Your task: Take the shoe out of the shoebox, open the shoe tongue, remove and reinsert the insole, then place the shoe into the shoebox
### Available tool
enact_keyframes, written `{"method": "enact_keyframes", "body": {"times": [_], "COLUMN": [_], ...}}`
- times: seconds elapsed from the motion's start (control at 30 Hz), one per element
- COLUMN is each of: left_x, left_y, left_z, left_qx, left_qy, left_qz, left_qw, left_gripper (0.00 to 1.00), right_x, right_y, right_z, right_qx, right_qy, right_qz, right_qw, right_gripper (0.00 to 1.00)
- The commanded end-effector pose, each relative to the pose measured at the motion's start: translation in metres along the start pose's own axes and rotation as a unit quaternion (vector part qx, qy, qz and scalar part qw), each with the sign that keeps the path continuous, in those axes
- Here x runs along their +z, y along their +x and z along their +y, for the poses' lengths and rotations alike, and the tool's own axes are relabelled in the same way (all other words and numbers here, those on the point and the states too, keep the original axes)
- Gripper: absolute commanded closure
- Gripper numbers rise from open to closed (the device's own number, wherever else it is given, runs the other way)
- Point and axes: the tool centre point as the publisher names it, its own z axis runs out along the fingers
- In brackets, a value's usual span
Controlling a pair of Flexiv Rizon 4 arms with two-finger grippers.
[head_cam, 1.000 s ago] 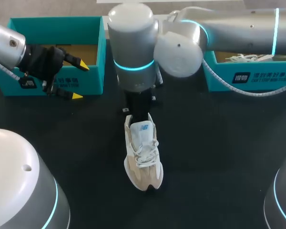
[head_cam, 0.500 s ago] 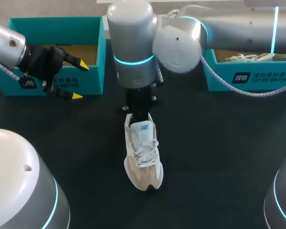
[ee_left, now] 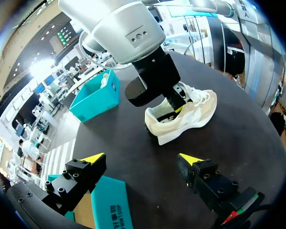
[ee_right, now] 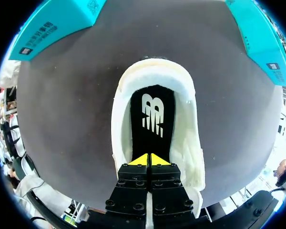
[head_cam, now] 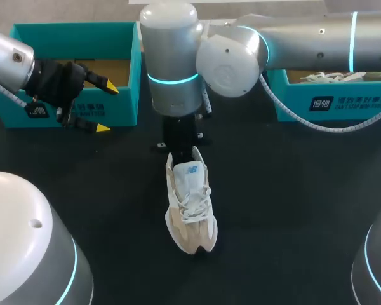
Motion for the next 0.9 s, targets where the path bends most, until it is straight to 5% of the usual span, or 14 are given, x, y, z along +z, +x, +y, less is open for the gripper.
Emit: {"method": "enact_keyframes", "body": {"times": [0.03,0.67,0.7,0.73,0.77,0.9], "left_x": [-0.0005,-0.0005,-0.0005,-0.0005,-0.0005,-0.0005], "left_y": [0.0006,0.0006,0.0006,0.0006,0.0006,0.0006], "left_z": [-0.0003,-0.0003,-0.0003,-0.0003,-0.0003,-0.0003], "left_qx": [0.000,0.000,0.000,0.000,0.000,0.000], "left_qy": [-0.001,-0.001,-0.001,-0.001,-0.001,-0.001], "left_qz": [0.001,0.001,0.001,0.001,0.001,0.001], "left_qw": [1.000,1.000,1.000,1.000,1.000,1.000], "left_gripper": [0.00,0.00,0.00,0.00,0.00,0.00], "right_x": [-0.0045,-0.0058,-0.0055,-0.0055,-0.0055,-0.0055], "right_y": [-0.0054,-0.0073,-0.0071,-0.0070,-0.0068,-0.0068], "right_z": [-0.0052,-0.0101,-0.0102,-0.0102,-0.0103,-0.0114], "right_qx": [-0.002,-0.022,-0.020,-0.019,-0.019,-0.020], "right_qy": [-0.003,0.038,0.037,0.037,0.038,0.037], "right_qz": [0.010,-0.004,-0.002,-0.002,-0.003,-0.005], "right_qw": [1.000,0.999,0.999,0.999,0.999,0.999], "right_gripper": [1.00,1.00,0.81,0.32,0.00,0.00]}}
